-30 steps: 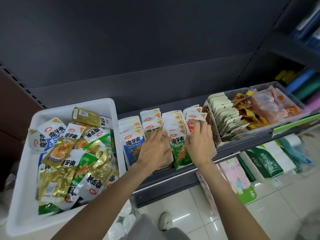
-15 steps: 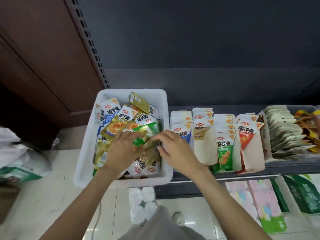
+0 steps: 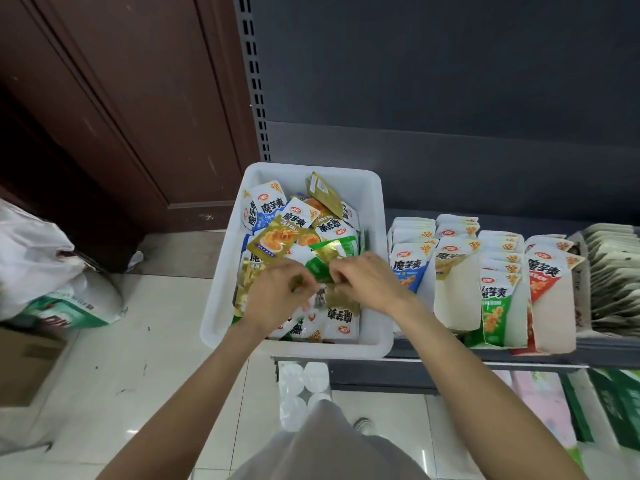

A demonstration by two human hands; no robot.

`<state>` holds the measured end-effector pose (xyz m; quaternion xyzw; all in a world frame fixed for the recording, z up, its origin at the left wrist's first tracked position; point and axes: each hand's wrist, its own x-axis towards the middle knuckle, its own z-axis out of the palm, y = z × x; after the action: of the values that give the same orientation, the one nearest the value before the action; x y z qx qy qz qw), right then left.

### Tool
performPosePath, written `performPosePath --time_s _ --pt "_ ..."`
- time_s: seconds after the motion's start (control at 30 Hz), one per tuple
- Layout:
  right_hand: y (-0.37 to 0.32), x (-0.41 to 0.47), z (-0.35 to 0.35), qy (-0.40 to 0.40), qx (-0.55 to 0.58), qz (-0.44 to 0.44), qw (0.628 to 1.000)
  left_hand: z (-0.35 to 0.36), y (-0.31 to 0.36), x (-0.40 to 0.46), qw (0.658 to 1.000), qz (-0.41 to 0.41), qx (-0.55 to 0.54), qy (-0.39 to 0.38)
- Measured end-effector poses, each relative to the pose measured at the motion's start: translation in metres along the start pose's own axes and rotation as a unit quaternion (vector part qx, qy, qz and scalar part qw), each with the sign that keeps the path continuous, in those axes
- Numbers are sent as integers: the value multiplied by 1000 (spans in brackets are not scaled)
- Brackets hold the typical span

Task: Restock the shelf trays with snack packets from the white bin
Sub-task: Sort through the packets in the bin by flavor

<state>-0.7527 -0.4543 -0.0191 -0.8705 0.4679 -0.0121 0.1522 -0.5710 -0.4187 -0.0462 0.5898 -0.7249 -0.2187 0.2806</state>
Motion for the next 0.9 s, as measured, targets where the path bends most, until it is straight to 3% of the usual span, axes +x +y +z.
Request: performPosePath --time_s 0.07,0.13,0.2,0.3,0.37,0.47,0.6,0.7,0.77,0.83,0.9 --pt "-1 -7 -8 124 118 56 984 -11 13 0 984 -33 -88 151" --pt "-9 -18 -18 304 278 137 901 -28 32 3 948 -88 -192 239" --pt "-18 -30 -25 421 345 165 823 -43 53 7 914 -136 -336 183" --pt "-25 -43 -24 512 220 101 824 -47 87 12 864 -162 -477 11" --pt "-28 -49 -17 529 127 65 836 -37 108 13 865 -143 -481 -20" --pt "-20 -60 -9 539 55 65 838 -15 125 20 899 -91 -428 11" --pt "11 -90 -14 496 131 108 852 13 134 41 942 -58 -331 -2" --pt "37 -114 -22 450 263 227 823 37 146 61 972 -9 -223 -69" --pt "59 -125 -27 420 293 275 814 54 157 73 983 22 -145 -113" --pt "79 -131 -32 385 297 284 826 69 167 83 986 33 -100 -131" --pt "95 -131 -36 349 264 280 855 80 172 90 981 27 -127 -143"
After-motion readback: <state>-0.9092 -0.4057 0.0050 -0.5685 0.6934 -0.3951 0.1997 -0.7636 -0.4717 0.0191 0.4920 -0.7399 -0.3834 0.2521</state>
